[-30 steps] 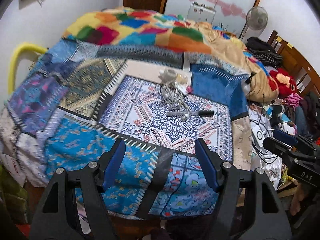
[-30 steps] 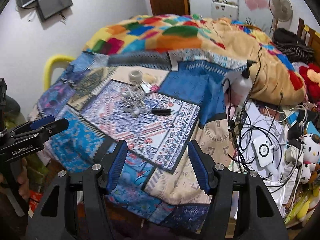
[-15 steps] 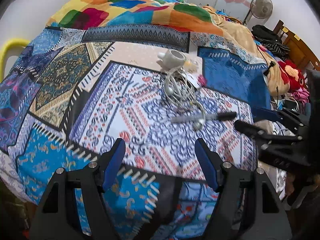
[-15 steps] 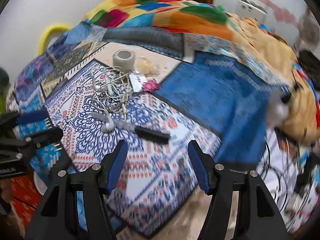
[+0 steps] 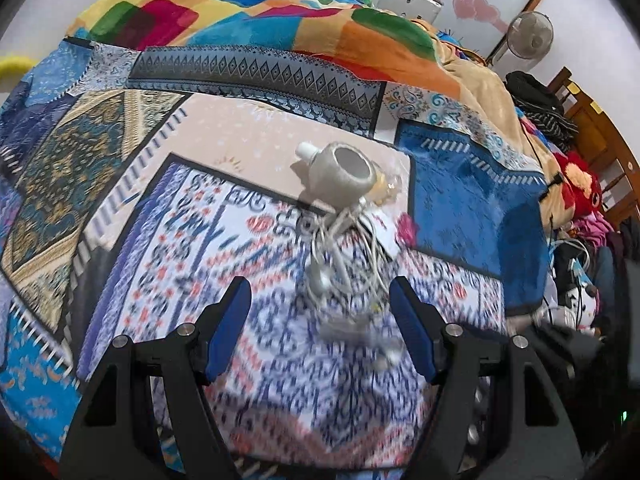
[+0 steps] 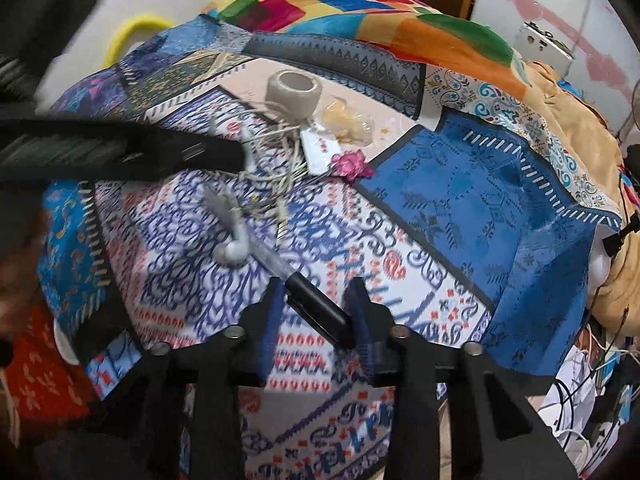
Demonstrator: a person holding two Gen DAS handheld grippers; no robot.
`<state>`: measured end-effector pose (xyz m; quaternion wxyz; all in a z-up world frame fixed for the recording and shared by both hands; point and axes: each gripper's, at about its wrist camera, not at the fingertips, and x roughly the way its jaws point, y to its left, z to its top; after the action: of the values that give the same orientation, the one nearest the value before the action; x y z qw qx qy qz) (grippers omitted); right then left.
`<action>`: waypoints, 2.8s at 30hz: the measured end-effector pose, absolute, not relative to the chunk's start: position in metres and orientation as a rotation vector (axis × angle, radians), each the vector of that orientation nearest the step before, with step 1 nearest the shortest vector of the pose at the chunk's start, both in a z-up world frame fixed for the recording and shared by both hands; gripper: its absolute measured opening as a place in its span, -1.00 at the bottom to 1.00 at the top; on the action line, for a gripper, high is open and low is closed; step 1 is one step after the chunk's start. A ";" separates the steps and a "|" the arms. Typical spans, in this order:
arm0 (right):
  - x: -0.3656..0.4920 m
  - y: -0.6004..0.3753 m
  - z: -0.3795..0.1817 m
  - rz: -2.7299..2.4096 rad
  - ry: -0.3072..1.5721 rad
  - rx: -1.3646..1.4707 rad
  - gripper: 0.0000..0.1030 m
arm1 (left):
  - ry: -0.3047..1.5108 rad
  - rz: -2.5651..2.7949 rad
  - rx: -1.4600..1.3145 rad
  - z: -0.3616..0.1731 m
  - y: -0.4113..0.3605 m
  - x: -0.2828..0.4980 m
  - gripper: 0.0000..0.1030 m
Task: Collect trash
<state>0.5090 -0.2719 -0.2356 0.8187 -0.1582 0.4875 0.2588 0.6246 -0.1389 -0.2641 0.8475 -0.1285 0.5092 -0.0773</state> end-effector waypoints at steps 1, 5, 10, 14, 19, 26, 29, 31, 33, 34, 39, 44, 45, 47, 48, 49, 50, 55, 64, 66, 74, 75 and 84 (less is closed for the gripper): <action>0.503 -0.276 -0.234 0.560 1.040 -0.337 -0.55 | 1.079 -0.158 -0.274 -0.268 -0.140 0.630 0.11; 0.488 -0.285 -0.234 0.559 1.051 -0.322 -0.64 | 1.070 -0.183 -0.270 -0.273 -0.144 0.637 -0.62; 0.476 -0.297 -0.234 0.532 1.085 -0.278 -0.72 | 1.069 -0.174 -0.265 -0.272 -0.141 0.623 -0.78; 0.471 -0.304 -0.233 0.494 1.108 -0.234 -0.73 | 1.062 -0.146 -0.237 -0.265 -0.129 0.596 -0.79; 0.469 -0.304 -0.233 0.465 1.131 -0.178 -0.74 | 1.017 -0.131 -0.200 -0.242 -0.117 0.568 -0.79; 0.474 -0.298 -0.226 0.444 1.141 -0.110 -0.74 | 0.895 -0.126 -0.163 -0.192 -0.112 0.544 -0.79; 0.479 -0.294 -0.226 0.430 1.146 -0.096 -0.74 | 0.866 -0.122 -0.157 -0.182 -0.111 0.539 -0.79; 0.482 -0.291 -0.228 0.429 1.168 -0.100 -0.74 | 0.872 -0.120 -0.155 -0.183 -0.109 0.536 -0.79; 0.486 -0.289 -0.233 0.416 1.208 -0.094 -0.73 | 0.900 -0.113 -0.150 -0.192 -0.105 0.535 -0.79; 0.487 -0.289 -0.234 0.420 1.221 -0.084 -0.73 | 0.910 -0.108 -0.149 -0.195 -0.103 0.535 -0.79; 0.485 -0.285 -0.231 0.483 1.239 -0.010 -0.64 | 0.996 -0.057 -0.178 -0.230 -0.082 0.535 -0.79; 0.471 -0.258 -0.213 0.529 1.141 -0.117 -0.14 | 1.040 -0.032 -0.195 -0.254 -0.063 0.527 -0.79; 0.470 -0.252 -0.211 0.541 1.130 -0.127 -0.09 | 1.045 -0.033 -0.194 -0.256 -0.062 0.525 -0.79; 0.467 -0.233 -0.209 0.566 1.099 -0.175 -0.09 | 1.049 -0.034 -0.192 -0.260 -0.059 0.522 -0.79; 0.468 -0.228 -0.210 0.568 1.093 -0.192 -0.09 | 1.050 -0.037 -0.192 -0.262 -0.058 0.521 -0.79; 0.468 -0.220 -0.212 0.569 1.085 -0.212 -0.09 | 1.049 -0.040 -0.192 -0.263 -0.057 0.519 -0.79; 0.469 -0.212 -0.215 0.571 1.081 -0.220 -0.09 | 1.050 -0.042 -0.194 -0.264 -0.057 0.519 -0.79; 0.480 -0.188 -0.235 0.589 1.144 -0.157 -0.24 | 1.048 -0.053 -0.196 -0.268 -0.056 0.517 -0.79; 0.466 -0.158 -0.250 0.522 1.075 -0.274 -0.57 | 1.039 -0.086 -0.215 -0.269 -0.056 0.515 -0.79; 0.464 -0.159 -0.249 0.514 1.056 -0.298 -0.60 | 1.037 -0.085 -0.219 -0.268 -0.056 0.513 -0.79; 0.474 -0.189 -0.223 0.470 1.053 -0.208 -0.65 | 1.009 -0.057 -0.219 -0.248 -0.049 0.504 -0.79; 0.474 -0.193 -0.217 0.465 1.043 -0.199 -0.65 | 1.006 -0.057 -0.220 -0.245 -0.049 0.503 -0.79; 0.460 -0.221 -0.143 0.404 0.905 -0.184 -0.65 | 0.920 -0.015 -0.193 -0.195 -0.045 0.474 -0.79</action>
<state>0.4605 -0.2212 -0.1427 0.8756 -0.0883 0.4336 0.1936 0.4737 -0.0447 -0.1949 0.8916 -0.0930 0.4431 -0.0072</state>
